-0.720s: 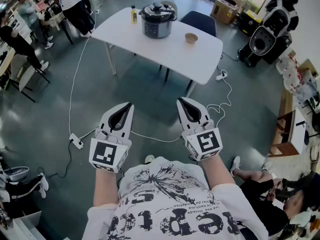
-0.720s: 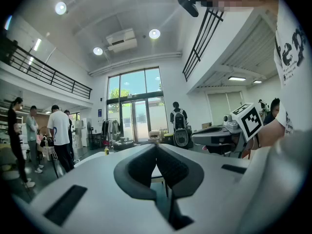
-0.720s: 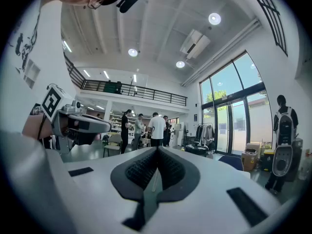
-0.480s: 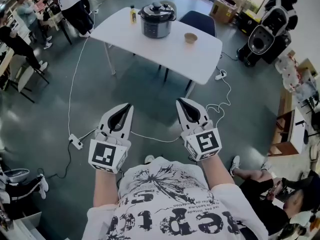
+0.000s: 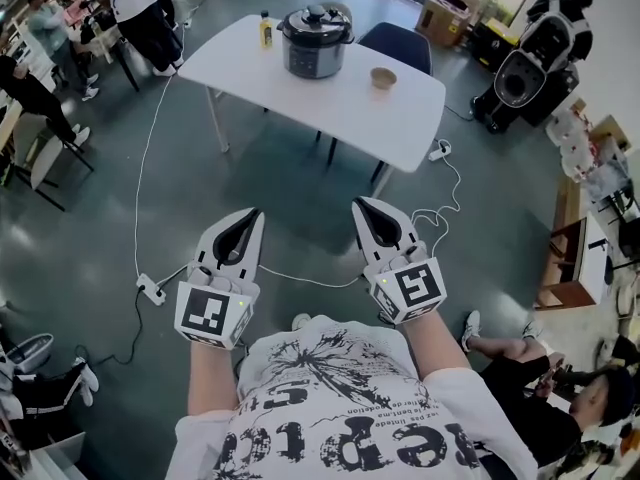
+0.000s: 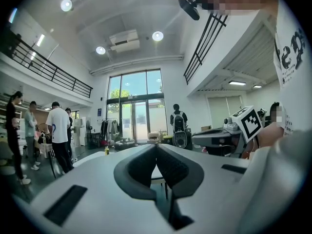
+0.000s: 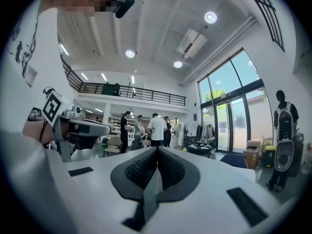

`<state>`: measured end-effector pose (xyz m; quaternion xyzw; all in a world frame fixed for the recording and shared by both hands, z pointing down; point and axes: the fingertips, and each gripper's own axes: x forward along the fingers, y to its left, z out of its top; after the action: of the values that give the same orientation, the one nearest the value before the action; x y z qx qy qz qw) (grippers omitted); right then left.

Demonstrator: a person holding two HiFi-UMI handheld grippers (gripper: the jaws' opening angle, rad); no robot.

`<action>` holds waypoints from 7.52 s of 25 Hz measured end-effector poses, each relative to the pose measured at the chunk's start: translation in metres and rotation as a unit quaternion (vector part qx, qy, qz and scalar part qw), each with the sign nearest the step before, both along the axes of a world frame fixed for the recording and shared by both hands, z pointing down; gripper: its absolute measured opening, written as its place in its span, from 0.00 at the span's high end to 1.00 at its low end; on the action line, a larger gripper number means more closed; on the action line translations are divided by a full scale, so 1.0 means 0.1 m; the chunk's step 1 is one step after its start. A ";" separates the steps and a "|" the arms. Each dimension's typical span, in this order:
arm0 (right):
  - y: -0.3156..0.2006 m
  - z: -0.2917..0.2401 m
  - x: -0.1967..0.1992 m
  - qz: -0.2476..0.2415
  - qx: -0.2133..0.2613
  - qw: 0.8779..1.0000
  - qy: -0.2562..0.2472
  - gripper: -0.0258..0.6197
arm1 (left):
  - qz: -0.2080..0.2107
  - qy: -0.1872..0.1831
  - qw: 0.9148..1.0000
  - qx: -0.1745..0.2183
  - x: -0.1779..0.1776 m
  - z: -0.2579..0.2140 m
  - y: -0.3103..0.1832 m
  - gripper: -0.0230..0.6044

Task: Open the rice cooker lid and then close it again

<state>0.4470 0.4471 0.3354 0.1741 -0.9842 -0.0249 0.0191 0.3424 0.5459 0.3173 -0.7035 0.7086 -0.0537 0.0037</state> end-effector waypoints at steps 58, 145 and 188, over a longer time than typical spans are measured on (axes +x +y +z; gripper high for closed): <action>-5.99 0.56 -4.63 0.075 -0.071 0.991 0.080 0.06 | 0.092 -0.002 0.996 0.008 -4.47 0.12 -6.05 0.94; -6.56 1.07 -3.85 0.133 -0.248 0.888 0.365 0.51 | 0.315 -0.010 0.949 0.009 -3.73 0.23 -6.74 0.94; -6.52 0.96 -3.63 0.102 -0.239 0.895 0.362 0.51 | 0.276 -0.011 0.961 0.011 -3.51 0.16 -6.76 0.94</action>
<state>0.0841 -0.2051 0.4315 0.2424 -0.8625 0.1520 0.4174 -0.0081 -0.1302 0.3329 -0.8711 0.4874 -0.0499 0.0339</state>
